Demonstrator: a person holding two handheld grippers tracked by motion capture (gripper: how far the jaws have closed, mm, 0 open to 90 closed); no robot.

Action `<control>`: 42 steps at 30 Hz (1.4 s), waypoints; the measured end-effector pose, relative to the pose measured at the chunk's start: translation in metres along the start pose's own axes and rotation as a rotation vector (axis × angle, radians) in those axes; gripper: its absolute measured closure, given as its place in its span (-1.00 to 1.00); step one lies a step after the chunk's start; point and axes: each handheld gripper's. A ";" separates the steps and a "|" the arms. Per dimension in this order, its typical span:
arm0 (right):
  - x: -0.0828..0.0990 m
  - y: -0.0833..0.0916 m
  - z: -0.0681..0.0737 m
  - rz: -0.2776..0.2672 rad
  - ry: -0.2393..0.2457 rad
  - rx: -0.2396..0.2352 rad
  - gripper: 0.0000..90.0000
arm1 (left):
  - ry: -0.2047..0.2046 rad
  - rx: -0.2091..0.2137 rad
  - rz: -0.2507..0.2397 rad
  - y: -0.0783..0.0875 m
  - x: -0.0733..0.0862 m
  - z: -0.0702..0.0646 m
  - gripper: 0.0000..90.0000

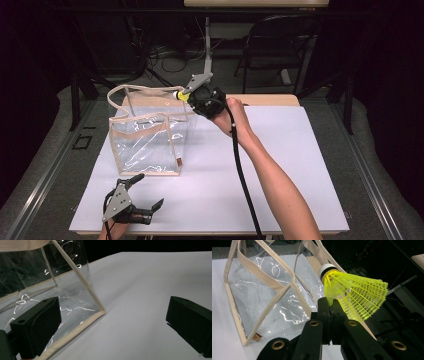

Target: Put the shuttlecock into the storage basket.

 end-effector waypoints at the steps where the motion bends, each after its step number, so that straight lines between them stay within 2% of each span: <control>1: -0.001 0.000 0.000 0.008 0.002 0.001 0.99 | 0.000 0.000 0.000 0.000 0.000 0.000 -1.00; 18: -0.008 -0.016 0.003 0.044 0.026 -0.018 0.98 | -0.001 0.002 0.001 0.000 0.000 0.000 -1.00; 42: -0.012 -0.038 -0.001 0.084 -0.007 -0.062 0.98 | 0.005 0.002 -0.004 0.000 0.000 0.000 -1.00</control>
Point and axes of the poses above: each handheld gripper's, and its own axes: y roughly backward along the jaws, x roughly out of its underside, z roughly to its left, and after that the axes turned 1 degree about -y, right-handed
